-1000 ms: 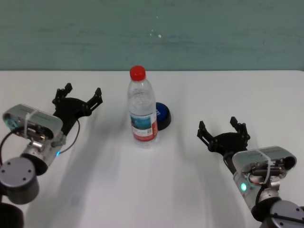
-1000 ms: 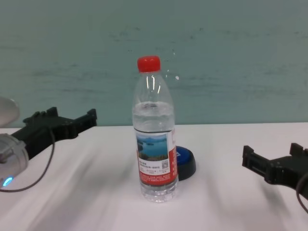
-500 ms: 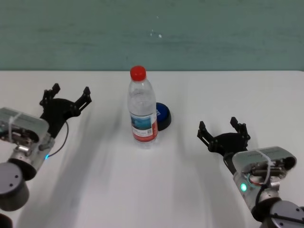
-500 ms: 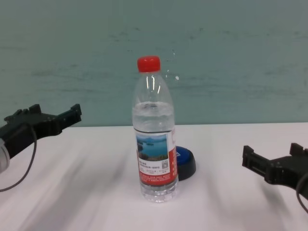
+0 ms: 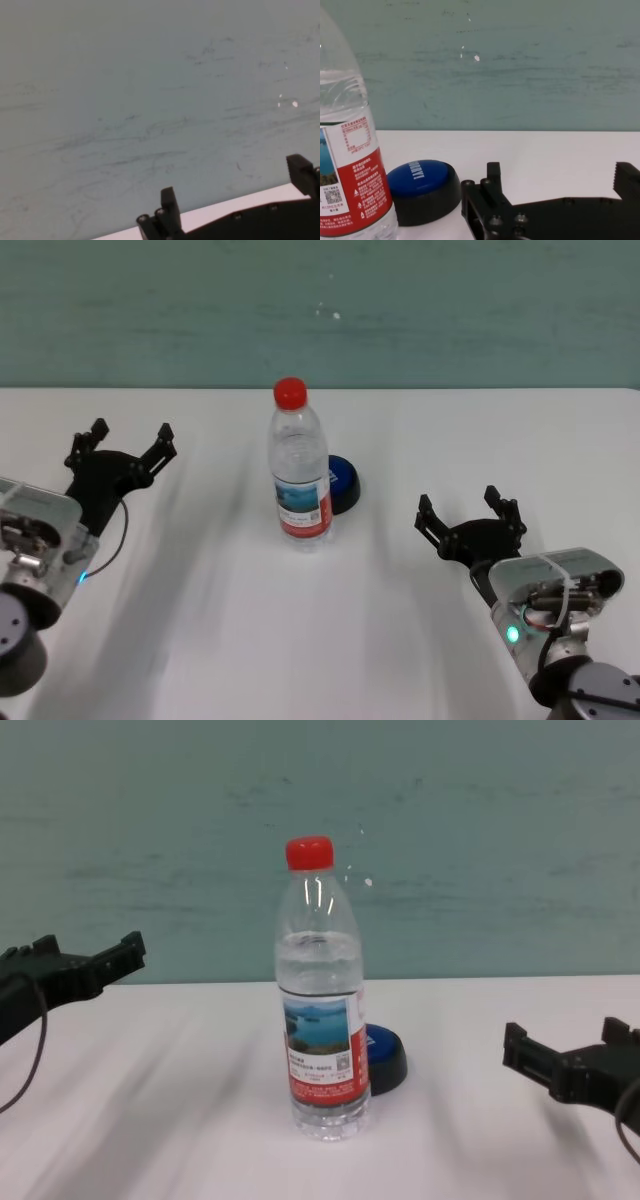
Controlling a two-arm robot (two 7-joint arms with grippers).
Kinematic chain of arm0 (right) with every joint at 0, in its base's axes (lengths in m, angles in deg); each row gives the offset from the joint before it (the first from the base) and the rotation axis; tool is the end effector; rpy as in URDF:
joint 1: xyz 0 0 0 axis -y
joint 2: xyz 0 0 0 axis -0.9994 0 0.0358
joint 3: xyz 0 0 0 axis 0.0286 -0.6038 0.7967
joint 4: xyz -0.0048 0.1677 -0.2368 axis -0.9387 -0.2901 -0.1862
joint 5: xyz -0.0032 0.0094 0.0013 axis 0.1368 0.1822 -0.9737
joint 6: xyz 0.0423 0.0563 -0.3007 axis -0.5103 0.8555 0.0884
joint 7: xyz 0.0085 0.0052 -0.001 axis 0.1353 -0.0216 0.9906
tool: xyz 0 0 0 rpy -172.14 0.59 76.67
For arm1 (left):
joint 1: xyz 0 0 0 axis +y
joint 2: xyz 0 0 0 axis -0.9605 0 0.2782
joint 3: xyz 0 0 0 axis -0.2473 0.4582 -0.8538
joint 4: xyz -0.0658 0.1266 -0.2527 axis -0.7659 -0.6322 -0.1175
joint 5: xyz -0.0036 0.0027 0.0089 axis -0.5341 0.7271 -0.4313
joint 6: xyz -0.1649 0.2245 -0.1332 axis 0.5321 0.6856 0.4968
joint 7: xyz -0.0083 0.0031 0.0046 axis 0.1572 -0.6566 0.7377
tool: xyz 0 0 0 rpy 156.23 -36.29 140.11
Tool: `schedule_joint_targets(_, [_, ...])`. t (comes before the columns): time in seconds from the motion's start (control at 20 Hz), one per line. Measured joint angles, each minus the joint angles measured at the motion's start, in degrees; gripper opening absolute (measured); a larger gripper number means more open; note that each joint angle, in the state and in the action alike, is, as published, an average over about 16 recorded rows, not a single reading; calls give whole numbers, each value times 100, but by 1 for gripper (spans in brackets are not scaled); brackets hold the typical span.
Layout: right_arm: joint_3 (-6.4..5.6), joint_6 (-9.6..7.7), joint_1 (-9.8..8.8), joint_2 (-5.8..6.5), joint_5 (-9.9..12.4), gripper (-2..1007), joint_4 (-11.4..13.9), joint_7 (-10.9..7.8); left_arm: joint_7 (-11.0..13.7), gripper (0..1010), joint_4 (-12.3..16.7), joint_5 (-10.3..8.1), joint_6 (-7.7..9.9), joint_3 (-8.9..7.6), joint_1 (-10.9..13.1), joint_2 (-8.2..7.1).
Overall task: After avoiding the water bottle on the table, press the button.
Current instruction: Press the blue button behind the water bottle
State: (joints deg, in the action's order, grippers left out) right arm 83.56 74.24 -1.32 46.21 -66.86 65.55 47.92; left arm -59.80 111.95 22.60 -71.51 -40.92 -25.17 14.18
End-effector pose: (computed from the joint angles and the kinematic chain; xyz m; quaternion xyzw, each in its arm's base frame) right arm 0.3002 0.0394 -0.3072 0.0183 0.0178 -0.6311 0.7753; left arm 0.3719 0.0617 -0.3030 0.0301 -0.1018 0.6142 0.7820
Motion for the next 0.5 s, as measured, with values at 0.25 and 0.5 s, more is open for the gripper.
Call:
schedule_joint_targets(0.25, [0, 0, 0, 0, 0, 1004, 0, 0, 15, 1010, 155, -61, 42, -58, 133, -21])
schedule_joint_targets(0.5, [0, 0, 0, 0, 0, 1004, 0, 0, 44, 1010, 314, -120, 75, -93, 272, -45])
